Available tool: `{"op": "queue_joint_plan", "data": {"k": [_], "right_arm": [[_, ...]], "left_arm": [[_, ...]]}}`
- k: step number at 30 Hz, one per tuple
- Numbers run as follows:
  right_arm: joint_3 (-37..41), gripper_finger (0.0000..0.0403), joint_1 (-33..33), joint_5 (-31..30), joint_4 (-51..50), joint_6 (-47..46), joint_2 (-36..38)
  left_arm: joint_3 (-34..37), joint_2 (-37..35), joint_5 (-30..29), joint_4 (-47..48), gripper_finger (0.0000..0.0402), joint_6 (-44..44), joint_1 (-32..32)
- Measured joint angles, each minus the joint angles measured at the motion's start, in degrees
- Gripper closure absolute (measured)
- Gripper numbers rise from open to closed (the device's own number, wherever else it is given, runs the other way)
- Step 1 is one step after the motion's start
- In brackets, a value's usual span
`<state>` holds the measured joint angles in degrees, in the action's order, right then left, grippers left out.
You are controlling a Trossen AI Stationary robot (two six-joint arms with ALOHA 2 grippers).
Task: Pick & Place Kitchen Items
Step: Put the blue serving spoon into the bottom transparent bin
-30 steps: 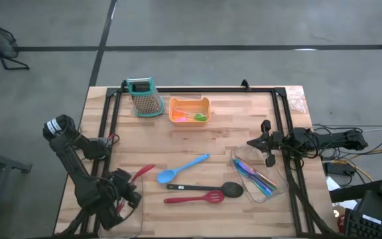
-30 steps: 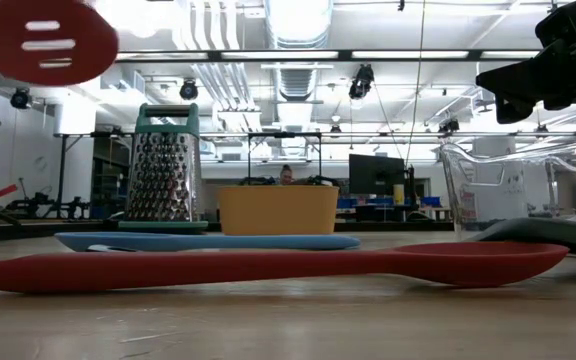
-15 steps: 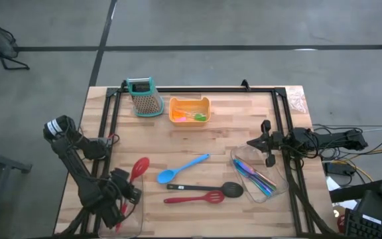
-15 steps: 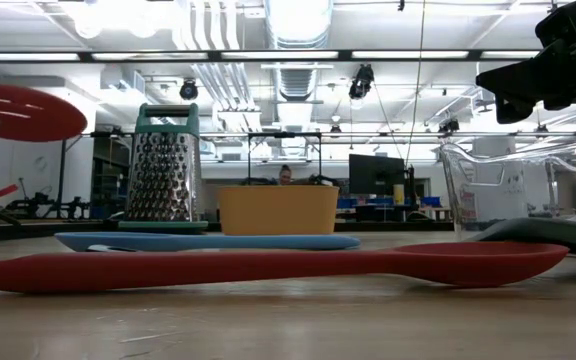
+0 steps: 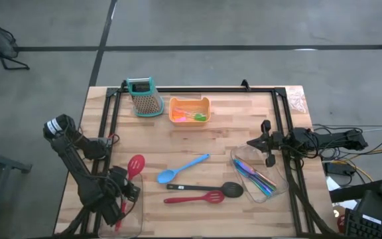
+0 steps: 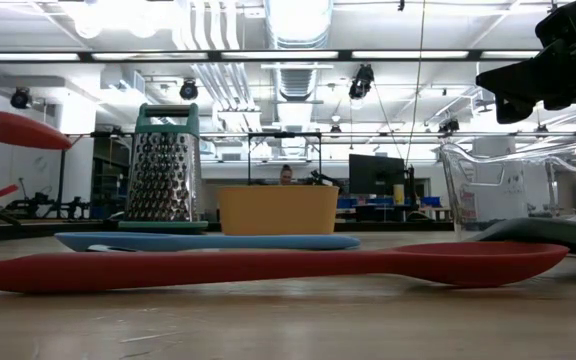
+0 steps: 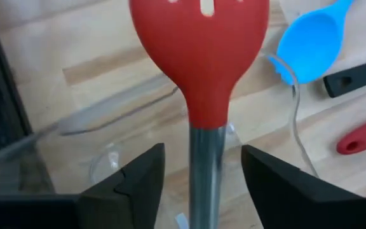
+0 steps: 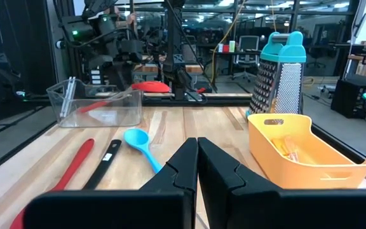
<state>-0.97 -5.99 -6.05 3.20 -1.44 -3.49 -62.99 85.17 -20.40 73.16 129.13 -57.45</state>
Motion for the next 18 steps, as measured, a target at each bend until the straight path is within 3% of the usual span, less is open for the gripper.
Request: {"op": "queue_joint_plan", "data": {"k": [9, 18], "right_arm": [[0.0, 0.0394, -0.01, -0.01, 0.02, 0.05, 0.0], [0.0, 0.0394, 0.01, -0.01, 0.02, 0.07, 0.0]], "left_arm": [[-3.75, -2.34, -0.73, 2.9, 0.0163, -1.18, 0.07], [-7.38, -2.94, -15.44, 5.36, 0.0163, -5.65, 1.74]]}}
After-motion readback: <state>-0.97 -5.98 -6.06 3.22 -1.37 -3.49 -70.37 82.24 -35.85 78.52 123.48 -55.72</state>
